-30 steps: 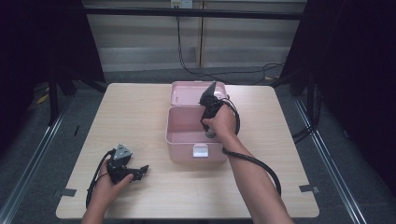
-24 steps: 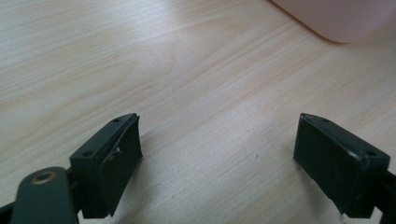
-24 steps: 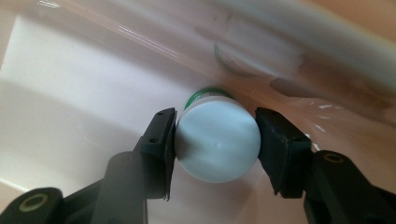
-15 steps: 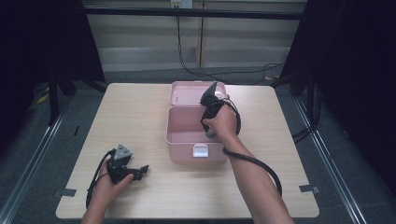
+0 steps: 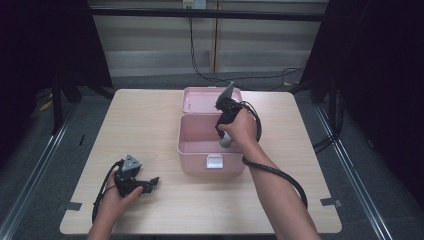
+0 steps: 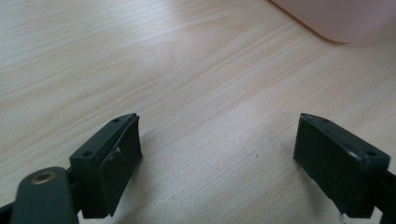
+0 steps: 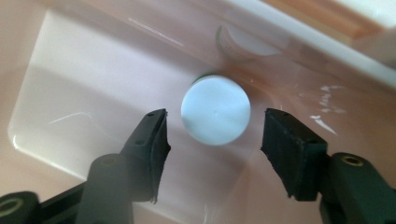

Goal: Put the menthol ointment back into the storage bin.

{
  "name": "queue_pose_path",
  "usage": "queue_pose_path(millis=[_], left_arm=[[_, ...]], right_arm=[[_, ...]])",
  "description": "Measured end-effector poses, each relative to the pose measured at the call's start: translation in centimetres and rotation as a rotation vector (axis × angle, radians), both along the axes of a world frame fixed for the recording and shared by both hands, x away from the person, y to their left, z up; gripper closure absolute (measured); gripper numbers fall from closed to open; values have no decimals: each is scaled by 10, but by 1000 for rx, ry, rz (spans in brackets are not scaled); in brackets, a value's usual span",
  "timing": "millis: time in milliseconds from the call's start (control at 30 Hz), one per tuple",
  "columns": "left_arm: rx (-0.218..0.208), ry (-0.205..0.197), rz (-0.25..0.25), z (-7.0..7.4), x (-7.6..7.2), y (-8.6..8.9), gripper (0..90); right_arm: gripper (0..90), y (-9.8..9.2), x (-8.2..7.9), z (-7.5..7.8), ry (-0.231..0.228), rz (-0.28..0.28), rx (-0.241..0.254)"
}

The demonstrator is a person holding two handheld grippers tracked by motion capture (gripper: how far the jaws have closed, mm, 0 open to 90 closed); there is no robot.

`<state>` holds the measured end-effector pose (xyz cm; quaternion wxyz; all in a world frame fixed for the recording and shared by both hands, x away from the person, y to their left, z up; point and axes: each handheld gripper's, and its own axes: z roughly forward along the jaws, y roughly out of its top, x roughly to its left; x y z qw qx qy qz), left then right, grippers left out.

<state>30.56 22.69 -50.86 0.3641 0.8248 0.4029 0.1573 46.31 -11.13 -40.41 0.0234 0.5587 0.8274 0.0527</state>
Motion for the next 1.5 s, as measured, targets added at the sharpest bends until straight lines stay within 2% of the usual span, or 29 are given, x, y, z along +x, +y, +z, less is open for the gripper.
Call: queue_pose_path(millis=[367,700,1000,1267,1500], left_arm=[[4,1,-1,0,0,0,145],[5,2,-2,0,0,0,144],[9,-1,-2,0,0,0,145],[13,0,-3,0,0,-1,144],[14,0,-3,0,0,-1,144]], right_arm=[[362,-3,-6,29,-35,40,14],[281,-9,-9,51,-68,87,43],[220,-11,-14,65,-87,119,54],[213,-15,-19,79,-118,148,71],[210,-27,-23,89,-143,146,92]])
